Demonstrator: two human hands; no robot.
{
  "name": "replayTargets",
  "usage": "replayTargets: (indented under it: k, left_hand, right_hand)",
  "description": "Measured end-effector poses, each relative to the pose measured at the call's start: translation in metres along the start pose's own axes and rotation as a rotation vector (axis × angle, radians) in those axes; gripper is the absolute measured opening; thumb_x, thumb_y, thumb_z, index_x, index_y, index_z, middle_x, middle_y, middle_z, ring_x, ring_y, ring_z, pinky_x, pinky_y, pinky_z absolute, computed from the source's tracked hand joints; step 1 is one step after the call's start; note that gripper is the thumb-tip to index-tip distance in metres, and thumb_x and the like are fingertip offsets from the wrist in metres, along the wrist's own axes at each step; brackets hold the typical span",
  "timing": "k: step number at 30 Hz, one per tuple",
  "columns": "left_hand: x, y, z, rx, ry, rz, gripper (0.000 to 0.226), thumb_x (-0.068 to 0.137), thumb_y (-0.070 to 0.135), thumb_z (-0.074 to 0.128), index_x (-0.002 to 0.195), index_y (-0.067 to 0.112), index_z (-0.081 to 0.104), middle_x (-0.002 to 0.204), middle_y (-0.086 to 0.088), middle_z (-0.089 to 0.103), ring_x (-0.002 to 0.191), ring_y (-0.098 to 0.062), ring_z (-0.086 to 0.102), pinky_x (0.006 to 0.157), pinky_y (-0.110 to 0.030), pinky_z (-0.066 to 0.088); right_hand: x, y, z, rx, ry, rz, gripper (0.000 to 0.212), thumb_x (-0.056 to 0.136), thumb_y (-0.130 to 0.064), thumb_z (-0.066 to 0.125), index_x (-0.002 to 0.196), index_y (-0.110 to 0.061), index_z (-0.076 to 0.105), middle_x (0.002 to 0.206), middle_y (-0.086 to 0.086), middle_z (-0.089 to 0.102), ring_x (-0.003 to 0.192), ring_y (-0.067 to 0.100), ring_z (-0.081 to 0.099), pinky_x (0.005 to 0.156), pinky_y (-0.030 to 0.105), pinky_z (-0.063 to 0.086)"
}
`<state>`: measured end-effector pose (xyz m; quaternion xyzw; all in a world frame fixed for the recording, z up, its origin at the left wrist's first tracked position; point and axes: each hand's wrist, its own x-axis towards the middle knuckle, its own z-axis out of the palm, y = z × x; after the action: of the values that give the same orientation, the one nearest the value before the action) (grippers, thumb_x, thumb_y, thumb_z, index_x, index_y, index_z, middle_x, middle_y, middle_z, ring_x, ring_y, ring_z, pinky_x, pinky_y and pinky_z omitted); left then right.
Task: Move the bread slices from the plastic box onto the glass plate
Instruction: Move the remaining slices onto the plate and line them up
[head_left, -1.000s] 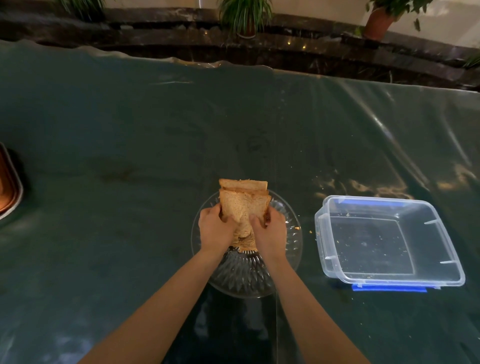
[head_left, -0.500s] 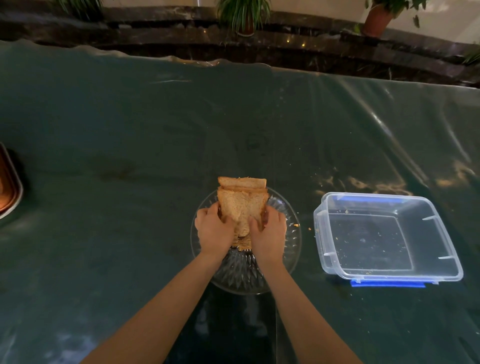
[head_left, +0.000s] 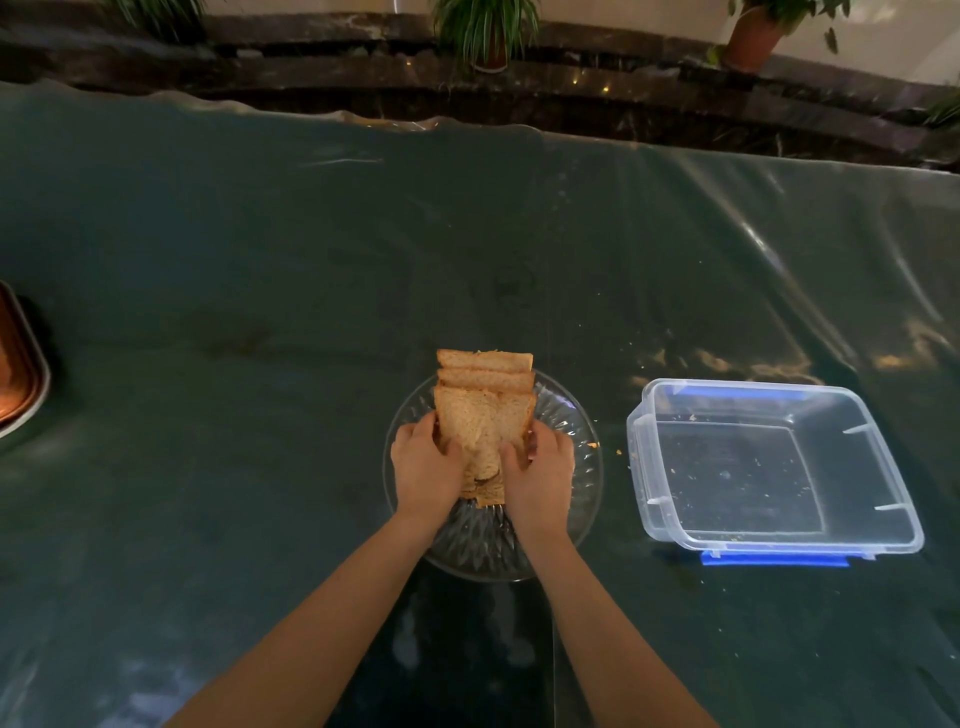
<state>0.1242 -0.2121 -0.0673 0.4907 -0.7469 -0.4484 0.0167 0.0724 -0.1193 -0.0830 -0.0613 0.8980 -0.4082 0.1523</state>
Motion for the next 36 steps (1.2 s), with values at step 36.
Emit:
replayTargets:
  k: [36]
  left_hand:
    - [-0.016, -0.009, 0.007, -0.164, 0.165, 0.113, 0.036, 0.088, 0.01, 0.059, 0.124, 0.011, 0.059, 0.107, -0.004, 0.056, 0.084, -0.007, 0.05, 0.078, -0.02, 0.041]
  right_hand:
    - [-0.017, 0.008, -0.008, 0.226, 0.081, -0.029, 0.022, 0.083, -0.012, 0.063, 0.104, -0.017, 0.056, 0.094, 0.0, 0.056, 0.073, 0.0, 0.049, 0.062, 0.006, 0.041]
